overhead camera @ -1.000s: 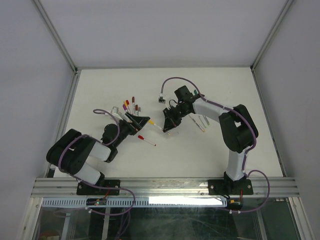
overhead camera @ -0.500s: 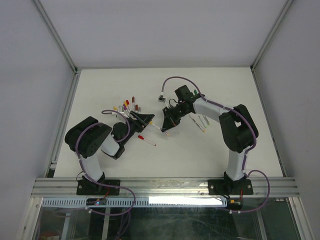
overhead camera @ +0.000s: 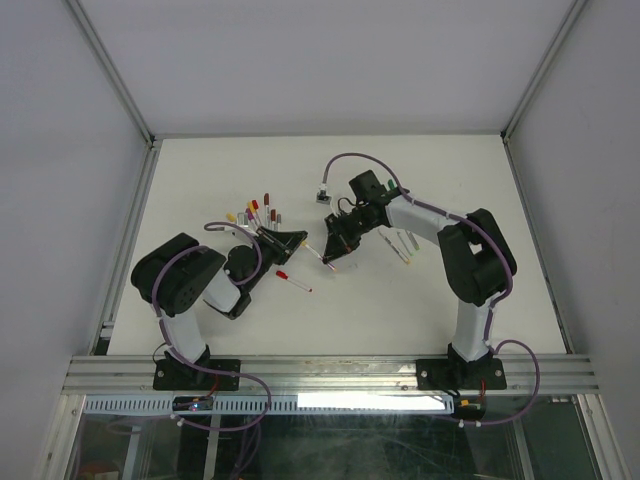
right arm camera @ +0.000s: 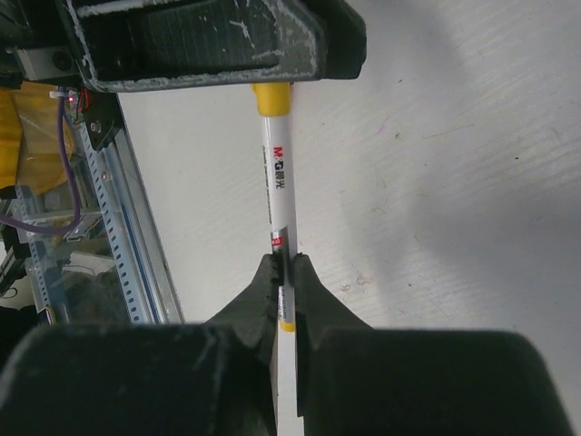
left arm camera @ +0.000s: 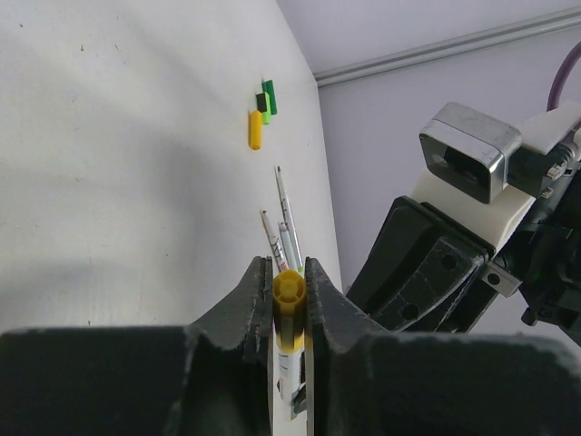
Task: Open the pen caps
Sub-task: Open the pen cap from the pen.
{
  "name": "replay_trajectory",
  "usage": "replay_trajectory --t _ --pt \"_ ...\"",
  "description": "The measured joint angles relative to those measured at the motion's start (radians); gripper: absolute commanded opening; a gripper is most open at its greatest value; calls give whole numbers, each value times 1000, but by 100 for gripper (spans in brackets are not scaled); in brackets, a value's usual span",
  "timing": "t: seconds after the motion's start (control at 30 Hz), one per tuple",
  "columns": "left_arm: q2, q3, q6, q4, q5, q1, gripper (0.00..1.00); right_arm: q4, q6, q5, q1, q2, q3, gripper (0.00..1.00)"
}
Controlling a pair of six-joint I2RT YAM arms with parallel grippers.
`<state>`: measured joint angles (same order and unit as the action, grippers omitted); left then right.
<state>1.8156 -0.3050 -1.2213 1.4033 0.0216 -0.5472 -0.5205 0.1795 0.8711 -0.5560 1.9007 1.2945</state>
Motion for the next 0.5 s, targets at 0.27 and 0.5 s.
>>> replay_trajectory --t 0.27,0.5 --pt "-17 0 43 2 -2 -44 0 8 11 8 0 -30 -32 47" --pt "-122 -18 122 -11 6 -128 0 26 32 5 -22 -119 -49 38"
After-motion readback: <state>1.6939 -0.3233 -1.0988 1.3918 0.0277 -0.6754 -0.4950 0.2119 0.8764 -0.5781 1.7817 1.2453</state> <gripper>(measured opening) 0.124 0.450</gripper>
